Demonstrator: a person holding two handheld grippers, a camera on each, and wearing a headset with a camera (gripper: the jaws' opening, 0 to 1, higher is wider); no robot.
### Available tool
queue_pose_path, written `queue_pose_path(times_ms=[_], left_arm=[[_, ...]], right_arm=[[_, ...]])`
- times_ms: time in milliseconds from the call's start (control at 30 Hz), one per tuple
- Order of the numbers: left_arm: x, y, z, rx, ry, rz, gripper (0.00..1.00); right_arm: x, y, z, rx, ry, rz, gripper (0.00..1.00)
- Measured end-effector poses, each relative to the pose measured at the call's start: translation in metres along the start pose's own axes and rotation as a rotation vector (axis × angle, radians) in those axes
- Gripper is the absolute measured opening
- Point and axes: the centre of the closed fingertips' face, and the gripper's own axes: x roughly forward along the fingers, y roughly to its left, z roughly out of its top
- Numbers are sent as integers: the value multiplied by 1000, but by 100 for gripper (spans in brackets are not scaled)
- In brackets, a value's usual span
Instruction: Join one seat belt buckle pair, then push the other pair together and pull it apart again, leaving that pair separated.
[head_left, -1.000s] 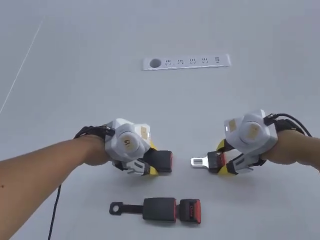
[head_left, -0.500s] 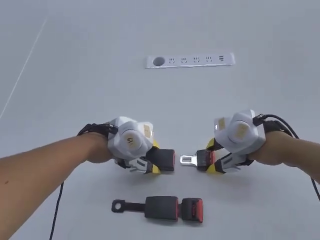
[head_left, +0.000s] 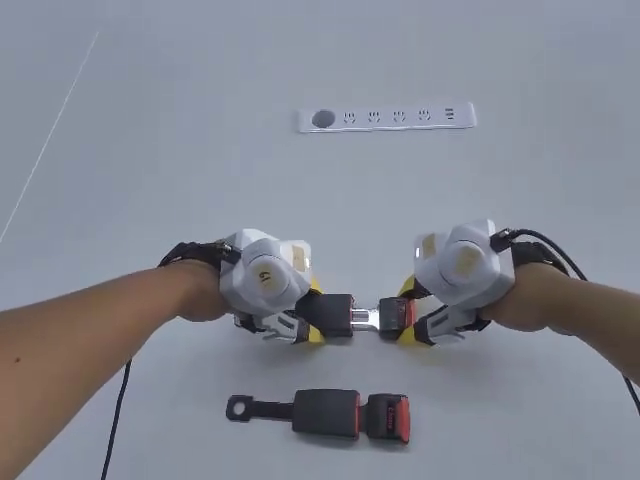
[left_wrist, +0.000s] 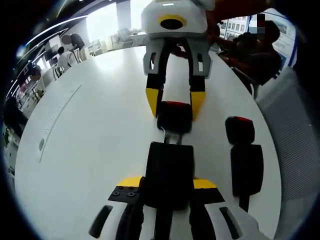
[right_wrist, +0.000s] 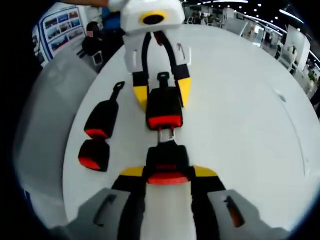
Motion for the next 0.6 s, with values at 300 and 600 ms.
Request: queue_pose_path(times_ms=[300,600], left_arm=[[0,-1,-1,19,6,-4,35],[1,-2,0,68,26,-32,35]], right_arm=[[2,0,5,13,-17,-6,34],[4,-1,9,6,-38,-7,34]])
